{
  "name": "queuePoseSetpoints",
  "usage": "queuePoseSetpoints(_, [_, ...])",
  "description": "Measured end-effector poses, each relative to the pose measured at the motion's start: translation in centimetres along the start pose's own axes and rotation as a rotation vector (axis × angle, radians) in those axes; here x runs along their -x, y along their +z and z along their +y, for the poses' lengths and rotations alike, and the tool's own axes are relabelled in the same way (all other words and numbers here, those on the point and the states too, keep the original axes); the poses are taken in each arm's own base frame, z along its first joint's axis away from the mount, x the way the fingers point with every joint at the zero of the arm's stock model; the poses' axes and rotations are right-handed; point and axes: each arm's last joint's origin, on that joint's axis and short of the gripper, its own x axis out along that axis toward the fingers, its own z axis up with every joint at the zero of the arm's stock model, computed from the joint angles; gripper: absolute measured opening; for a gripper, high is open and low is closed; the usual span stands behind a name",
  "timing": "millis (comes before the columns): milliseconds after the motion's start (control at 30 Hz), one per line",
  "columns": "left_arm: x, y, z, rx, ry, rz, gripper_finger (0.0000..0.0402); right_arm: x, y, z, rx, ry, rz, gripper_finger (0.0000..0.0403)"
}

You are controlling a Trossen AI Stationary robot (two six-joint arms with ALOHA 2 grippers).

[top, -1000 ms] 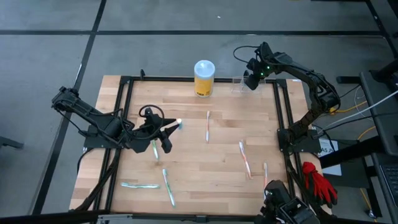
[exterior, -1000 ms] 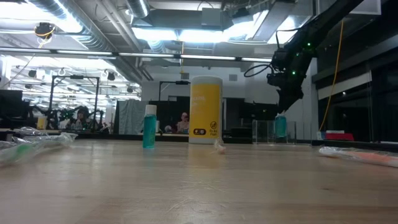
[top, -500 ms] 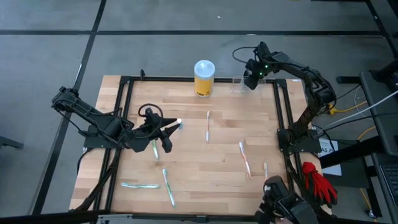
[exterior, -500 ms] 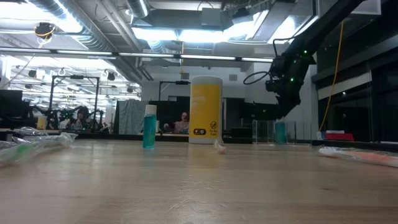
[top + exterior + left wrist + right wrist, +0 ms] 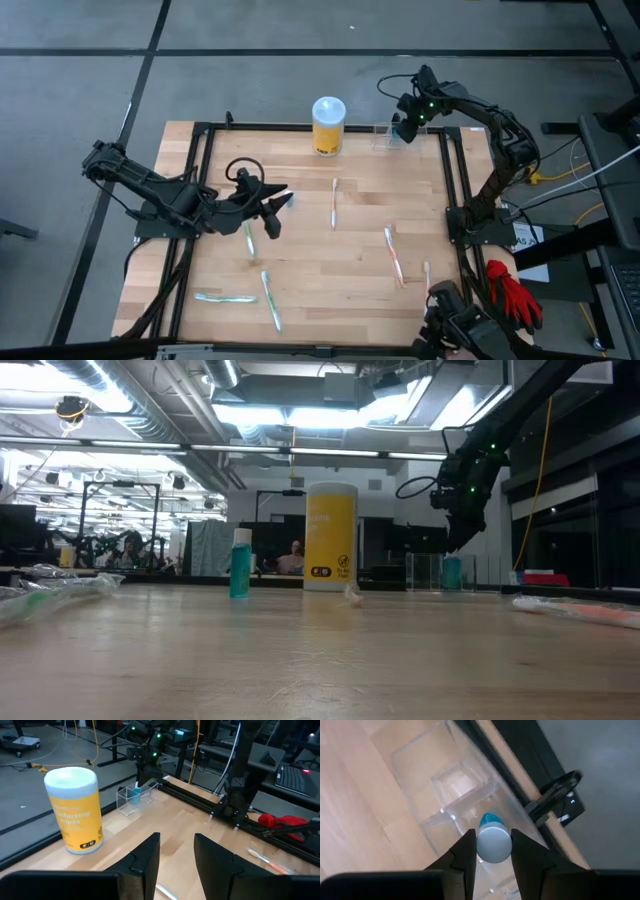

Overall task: Pick & Place toothbrushing station
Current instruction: Put the top blue mouthwash into the transparent organizer

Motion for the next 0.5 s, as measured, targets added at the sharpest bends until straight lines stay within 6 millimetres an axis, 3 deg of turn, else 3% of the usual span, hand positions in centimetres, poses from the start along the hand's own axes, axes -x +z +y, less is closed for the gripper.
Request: queuePoseSetpoints(500, [-0.1, 0.0, 0.1, 0.001, -0.004, 0.007, 0.0115, 0.4, 1.2, -0.1, 0.035, -0.049, 0.015, 0.0118])
